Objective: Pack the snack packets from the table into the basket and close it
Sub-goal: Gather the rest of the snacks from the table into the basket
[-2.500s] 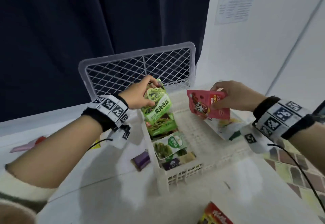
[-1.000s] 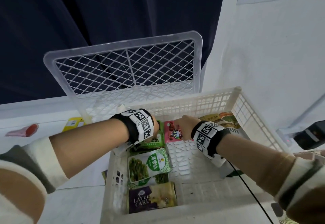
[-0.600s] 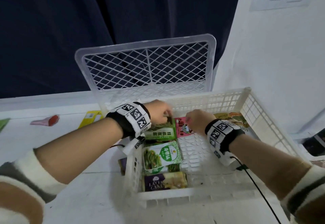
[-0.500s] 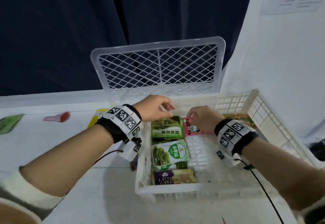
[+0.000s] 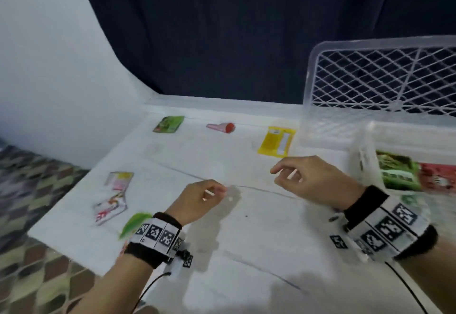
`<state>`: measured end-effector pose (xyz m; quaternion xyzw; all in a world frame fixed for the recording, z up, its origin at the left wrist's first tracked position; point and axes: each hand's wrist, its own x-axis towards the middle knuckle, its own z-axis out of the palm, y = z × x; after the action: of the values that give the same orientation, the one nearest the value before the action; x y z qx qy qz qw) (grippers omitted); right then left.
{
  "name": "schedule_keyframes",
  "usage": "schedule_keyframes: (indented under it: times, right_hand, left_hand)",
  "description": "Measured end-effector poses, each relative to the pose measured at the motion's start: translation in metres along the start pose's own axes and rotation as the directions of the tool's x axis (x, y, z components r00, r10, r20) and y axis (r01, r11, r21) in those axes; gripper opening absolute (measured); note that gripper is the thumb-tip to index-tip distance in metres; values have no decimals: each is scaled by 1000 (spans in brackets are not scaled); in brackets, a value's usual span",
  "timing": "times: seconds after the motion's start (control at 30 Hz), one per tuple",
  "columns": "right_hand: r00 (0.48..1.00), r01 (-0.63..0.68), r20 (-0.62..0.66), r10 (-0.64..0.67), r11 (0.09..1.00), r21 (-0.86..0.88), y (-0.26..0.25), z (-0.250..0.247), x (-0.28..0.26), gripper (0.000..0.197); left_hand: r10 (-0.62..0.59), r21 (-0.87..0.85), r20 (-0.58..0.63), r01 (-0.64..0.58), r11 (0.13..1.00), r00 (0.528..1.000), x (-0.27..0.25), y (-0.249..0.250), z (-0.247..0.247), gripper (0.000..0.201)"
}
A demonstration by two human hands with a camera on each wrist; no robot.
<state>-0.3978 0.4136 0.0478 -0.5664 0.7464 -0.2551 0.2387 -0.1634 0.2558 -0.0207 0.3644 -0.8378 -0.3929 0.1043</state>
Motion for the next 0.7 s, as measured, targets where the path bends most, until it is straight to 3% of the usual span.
schedule_keyframes:
  times: [0.07, 0.2, 0.3, 0.33, 0.4, 0.53, 0.57, 0.7]
  right_hand:
    - [999, 9, 40, -11, 999, 50, -21, 49, 24, 11]
    - [985, 38, 160, -56, 992, 117, -57, 146, 72, 23]
    - [968, 8, 250, -33, 995, 101, -88, 206, 100, 12]
    - [961, -21, 275, 4, 998, 58, -99, 222, 107, 24]
    - [943, -47, 326, 64, 997, -60, -120, 247, 117, 52]
    - [924, 1, 376, 63, 986, -170, -147, 285, 130, 100]
    - [925, 27, 377, 54, 979, -204, -151, 292, 132, 103]
    - [931, 93, 364, 18, 954, -285, -158, 310, 138, 82]
  left_hand:
    - [-77, 14, -98, 79, 997, 992, -25, -50, -33, 9]
    - [-169, 43, -291, 189, 981, 942, -59, -134, -96, 13]
    - [-238, 72, -381, 285, 956, 894, -71, -186, -136, 18]
    - [-255, 90, -400, 314, 945, 880, -73, -200, -146, 19]
    - [-254, 125, -413, 331, 935, 874, -72, -217, -158, 20]
    - [-286, 133, -411, 367, 921, 866, -59, -238, -170, 31]
    - [-314, 117, -399, 388, 914, 861, -56, -243, -171, 38]
    - [-387, 112, -296, 434, 894, 873, -46, -253, -170, 62]
